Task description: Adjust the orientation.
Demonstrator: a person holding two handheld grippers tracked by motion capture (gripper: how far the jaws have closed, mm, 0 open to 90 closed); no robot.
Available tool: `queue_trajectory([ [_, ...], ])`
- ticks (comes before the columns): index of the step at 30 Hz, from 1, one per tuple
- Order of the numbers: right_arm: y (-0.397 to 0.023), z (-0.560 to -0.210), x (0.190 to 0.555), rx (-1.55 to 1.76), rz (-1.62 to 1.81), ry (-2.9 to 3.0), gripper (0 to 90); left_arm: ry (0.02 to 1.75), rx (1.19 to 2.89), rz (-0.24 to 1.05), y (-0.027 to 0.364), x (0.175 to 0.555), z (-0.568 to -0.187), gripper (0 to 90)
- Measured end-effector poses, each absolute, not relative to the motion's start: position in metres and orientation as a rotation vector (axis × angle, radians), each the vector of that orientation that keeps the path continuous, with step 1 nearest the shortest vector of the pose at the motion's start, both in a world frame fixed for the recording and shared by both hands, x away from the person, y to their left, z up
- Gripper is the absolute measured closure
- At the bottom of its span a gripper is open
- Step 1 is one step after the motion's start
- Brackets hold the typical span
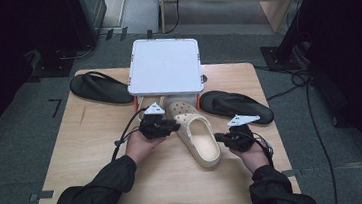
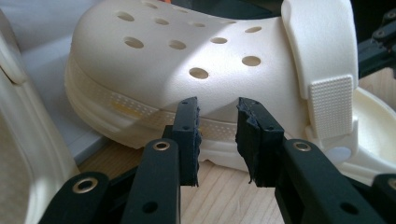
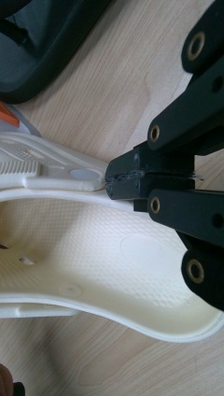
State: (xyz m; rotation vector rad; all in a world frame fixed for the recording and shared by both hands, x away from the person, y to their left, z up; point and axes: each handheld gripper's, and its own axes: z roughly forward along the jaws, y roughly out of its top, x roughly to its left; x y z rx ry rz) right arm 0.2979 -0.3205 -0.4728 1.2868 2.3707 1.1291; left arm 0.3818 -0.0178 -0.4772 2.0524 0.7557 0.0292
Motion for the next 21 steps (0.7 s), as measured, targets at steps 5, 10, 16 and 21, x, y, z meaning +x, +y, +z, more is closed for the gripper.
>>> queue_trajectory([
  [5,-0.307,-0.475,0.294,1.267,1.190,2.407,88.1,0.801,2.023,0.041,-0.012,0.387,-0.476,70.9],
  [10,-0.292,-0.478,0.290,1.254,1.256,2.416,87.0,0.824,2.015,0.053,-0.007,0.391,-0.474,72.1],
  [16,-0.284,-0.477,0.287,1.207,1.250,2.431,84.4,0.818,2.018,0.058,-0.004,0.394,-0.469,70.5],
  [21,-0.287,-0.473,0.290,1.191,1.307,2.371,71.4,0.809,2.004,0.049,0.002,0.395,-0.460,69.8],
])
